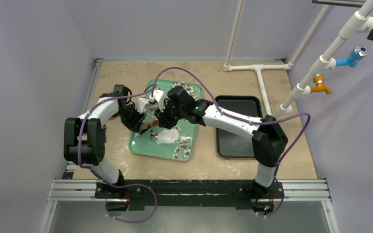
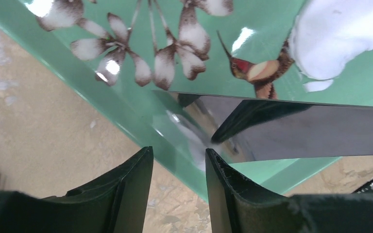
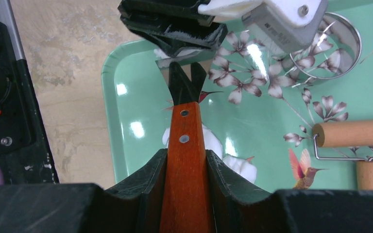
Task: Roll out the dumpling wrappers from the dough
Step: Remove the dumpling wrapper from the work surface.
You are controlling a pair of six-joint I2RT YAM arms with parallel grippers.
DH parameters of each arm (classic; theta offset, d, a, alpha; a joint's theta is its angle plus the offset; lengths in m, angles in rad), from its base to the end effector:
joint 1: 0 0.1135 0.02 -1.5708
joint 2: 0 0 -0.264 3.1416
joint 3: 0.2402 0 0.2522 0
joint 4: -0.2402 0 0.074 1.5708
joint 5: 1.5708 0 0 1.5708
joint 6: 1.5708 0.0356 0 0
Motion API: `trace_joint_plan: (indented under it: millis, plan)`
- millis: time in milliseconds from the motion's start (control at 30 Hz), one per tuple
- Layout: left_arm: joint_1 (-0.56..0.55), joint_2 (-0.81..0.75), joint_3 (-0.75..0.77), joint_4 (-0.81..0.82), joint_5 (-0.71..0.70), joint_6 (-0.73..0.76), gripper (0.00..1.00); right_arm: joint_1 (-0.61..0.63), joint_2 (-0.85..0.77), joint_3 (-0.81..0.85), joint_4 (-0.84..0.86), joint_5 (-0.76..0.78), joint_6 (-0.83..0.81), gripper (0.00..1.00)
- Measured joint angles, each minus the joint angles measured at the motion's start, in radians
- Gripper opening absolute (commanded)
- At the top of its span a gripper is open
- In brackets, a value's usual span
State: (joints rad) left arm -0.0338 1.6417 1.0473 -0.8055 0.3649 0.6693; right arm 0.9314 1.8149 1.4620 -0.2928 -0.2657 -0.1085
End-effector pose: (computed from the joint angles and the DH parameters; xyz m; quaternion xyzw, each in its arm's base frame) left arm 0.2929 -0.0226 0.1837 0.3519 0.9146 -0.1455 0.1362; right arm 0.2437 0.3434 0.2761 -0.4920 0.7404 0.2855 0.3580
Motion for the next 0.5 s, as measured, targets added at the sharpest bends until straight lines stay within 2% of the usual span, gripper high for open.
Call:
trace_joint_plan:
  millis: [233, 500]
  plan:
    - [0.0, 0.0, -0.006, 0.039, -0.073, -0.004, 0.44, 0.0, -0.032, -0.048, -0.032, -0.014, -0.004, 0.0]
    - [0.011, -0.006, -0.011, 0.027, -0.04, -0.004, 0.44, 0.0, -0.094, -0.058, -0.083, 0.027, 0.0, 0.0]
